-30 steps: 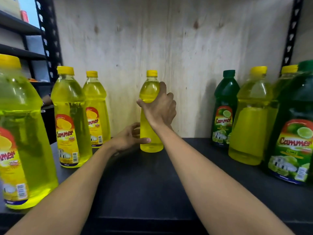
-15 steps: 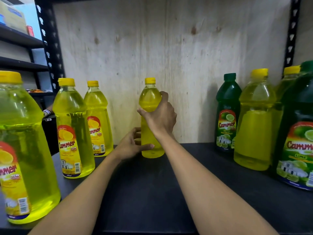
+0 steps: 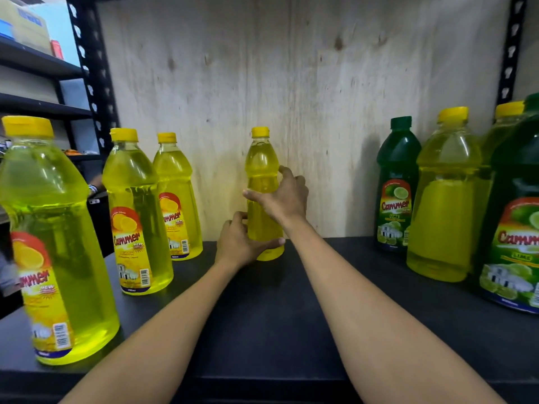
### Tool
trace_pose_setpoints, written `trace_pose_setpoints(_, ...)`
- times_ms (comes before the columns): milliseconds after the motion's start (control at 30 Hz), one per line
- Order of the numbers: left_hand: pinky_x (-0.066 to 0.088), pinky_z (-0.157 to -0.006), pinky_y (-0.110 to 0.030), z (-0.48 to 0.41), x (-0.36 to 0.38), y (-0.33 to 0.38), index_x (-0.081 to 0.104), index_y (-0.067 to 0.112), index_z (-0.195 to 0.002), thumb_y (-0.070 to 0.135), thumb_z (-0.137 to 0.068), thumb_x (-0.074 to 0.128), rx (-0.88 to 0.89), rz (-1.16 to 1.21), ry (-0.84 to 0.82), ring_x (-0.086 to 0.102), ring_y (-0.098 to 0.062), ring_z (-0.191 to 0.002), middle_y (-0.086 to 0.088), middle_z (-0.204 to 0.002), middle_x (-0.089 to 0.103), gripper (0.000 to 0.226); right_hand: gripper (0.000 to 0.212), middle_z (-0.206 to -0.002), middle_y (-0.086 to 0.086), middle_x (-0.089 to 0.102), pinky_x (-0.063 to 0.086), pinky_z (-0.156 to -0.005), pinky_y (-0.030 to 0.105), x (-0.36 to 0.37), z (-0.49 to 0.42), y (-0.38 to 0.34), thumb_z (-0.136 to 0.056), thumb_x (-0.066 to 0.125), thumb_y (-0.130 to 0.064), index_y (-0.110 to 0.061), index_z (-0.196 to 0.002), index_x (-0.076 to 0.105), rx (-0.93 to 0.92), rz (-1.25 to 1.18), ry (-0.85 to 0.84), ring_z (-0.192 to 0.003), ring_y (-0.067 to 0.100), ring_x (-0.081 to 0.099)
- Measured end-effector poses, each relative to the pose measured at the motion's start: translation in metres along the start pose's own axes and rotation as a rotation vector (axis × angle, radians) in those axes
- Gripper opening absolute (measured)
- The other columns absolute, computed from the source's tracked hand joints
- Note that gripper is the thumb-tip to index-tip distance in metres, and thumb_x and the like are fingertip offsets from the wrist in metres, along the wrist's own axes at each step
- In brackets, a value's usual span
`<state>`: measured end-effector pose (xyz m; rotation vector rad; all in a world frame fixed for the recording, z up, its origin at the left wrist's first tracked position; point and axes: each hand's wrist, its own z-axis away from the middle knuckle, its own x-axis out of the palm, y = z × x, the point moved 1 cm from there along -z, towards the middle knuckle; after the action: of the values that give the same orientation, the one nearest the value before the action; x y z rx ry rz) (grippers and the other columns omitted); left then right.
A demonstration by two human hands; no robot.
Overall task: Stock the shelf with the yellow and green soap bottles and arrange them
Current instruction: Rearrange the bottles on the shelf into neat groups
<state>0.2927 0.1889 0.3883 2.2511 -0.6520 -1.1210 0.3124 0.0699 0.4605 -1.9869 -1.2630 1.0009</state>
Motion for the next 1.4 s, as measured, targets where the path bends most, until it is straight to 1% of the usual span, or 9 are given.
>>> trace_pose_setpoints(133,0.056,-0.080,-0.027,-0.006,-0.013,-0.011,0.050,0.021,-0.132,0.038,-0.056,0.095,-0.122,0.260,-0.286,0.065,-0.010,-0.096,0.006,-0.107,0.066,0.090,0.090,-0.128,0.006,0.062,0.051,-0.099,0.040,-0.004,-0.002,0.003,-0.063,0.085,-0.056,-0.021,-0.138,0.051,-0.002,0.015,-0.005,-0.120,0.024,0.058)
trace_pose_setpoints(300,0.051,-0.102,-0.046,-0.010,-0.018,-0.020,0.054,0.008,-0.138,-0.010,-0.081,0.071,-0.232,0.605,-0.454,0.065,-0.031,-0.115,-0.013,-0.123,0.068,0.062,0.072,-0.122,0.003,0.068,0.054,-0.089,0.032,-0.014,-0.009,0.011,-0.071,0.085,-0.041,-0.022,-0.133,0.056,0.009,-0.104,-0.064,-0.110,0.020,0.064)
trace_pose_setpoints(467,0.051,-0.103,-0.046,-0.014,-0.013,-0.024,0.059,0.014,-0.126,0.000,-0.083,0.074,-0.239,0.720,-0.454,0.065,-0.027,-0.116,-0.011,-0.127,0.067,0.047,0.062,-0.119,0.000,0.067,0.050,-0.072,0.022,-0.022,-0.015,0.019,-0.078,0.081,-0.028,-0.023,-0.134,0.055,0.039,-0.232,-0.193,-0.104,0.015,0.064)
trace_pose_setpoints(600,0.047,-0.107,-0.046,-0.016,-0.009,-0.029,0.049,0.015,-0.141,0.005,-0.085,0.072,-0.196,0.731,-0.510,0.061,-0.024,-0.123,-0.006,-0.136,0.062,0.061,0.077,-0.128,0.003,0.063,0.053,-0.095,0.038,-0.019,-0.009,0.021,-0.069,0.086,-0.043,-0.022,-0.136,0.055,-0.014,-0.078,-0.197,-0.115,0.022,0.061)
trace_pose_setpoints(733,0.048,-0.107,-0.043,-0.014,-0.007,-0.027,0.058,0.015,-0.136,0.016,-0.085,0.076,-0.138,0.592,-0.475,0.063,-0.023,-0.121,-0.002,-0.128,0.068,0.055,0.074,-0.127,0.000,0.065,0.049,-0.087,0.029,-0.020,-0.009,0.025,-0.069,0.088,-0.038,-0.026,-0.135,0.057,-0.033,-0.075,-0.212,-0.114,0.020,0.061)
trace_pose_setpoints(867,0.048,-0.106,-0.040,-0.011,-0.001,-0.018,0.066,0.022,-0.124,0.031,-0.079,0.082,-0.099,0.429,-0.390,0.068,-0.015,-0.109,0.001,-0.116,0.072,0.049,0.079,-0.133,0.002,0.063,0.050,-0.101,0.040,-0.028,-0.016,0.031,-0.075,0.085,-0.026,-0.028,-0.144,0.048,0.041,-0.130,-0.291,-0.121,0.020,0.059)
trace_pose_setpoints(1100,0.054,-0.096,-0.029,-0.013,0.001,-0.023,0.055,0.008,-0.131,0.014,-0.074,0.086,-0.151,0.503,-0.409,0.071,-0.014,-0.105,-0.004,-0.114,0.074,0.065,0.096,-0.126,0.006,0.064,0.054,-0.096,0.042,-0.024,-0.011,0.035,-0.063,0.093,-0.025,-0.026,-0.145,0.043,0.081,-0.173,-0.289,-0.113,0.023,0.064)
trace_pose_setpoints(1300,0.057,-0.091,-0.032,-0.012,0.008,-0.017,0.048,0.015,-0.133,0.033,-0.066,0.091,-0.146,0.338,-0.293,0.070,-0.015,-0.104,-0.003,-0.119,0.071,0.081,0.086,-0.121,0.012,0.066,0.055,-0.094,0.046,-0.026,-0.012,0.044,-0.071,0.087,-0.012,-0.025,-0.145,0.046,0.141,-0.312,-0.356,-0.108,0.026,0.066)
trace_pose_setpoints(1400,0.052,-0.068,-0.013,-0.009,0.009,-0.011,0.054,0.016,-0.129,0.041,-0.067,0.089,-0.120,0.219,-0.254,0.068,-0.005,-0.087,0.001,-0.114,0.070,0.075,0.079,-0.119,0.008,0.066,0.057,-0.077,0.033,-0.026,-0.011,0.044,-0.078,0.081,-0.005,-0.021,-0.145,0.043,0.166,-0.388,-0.408,-0.097,0.018,0.067)
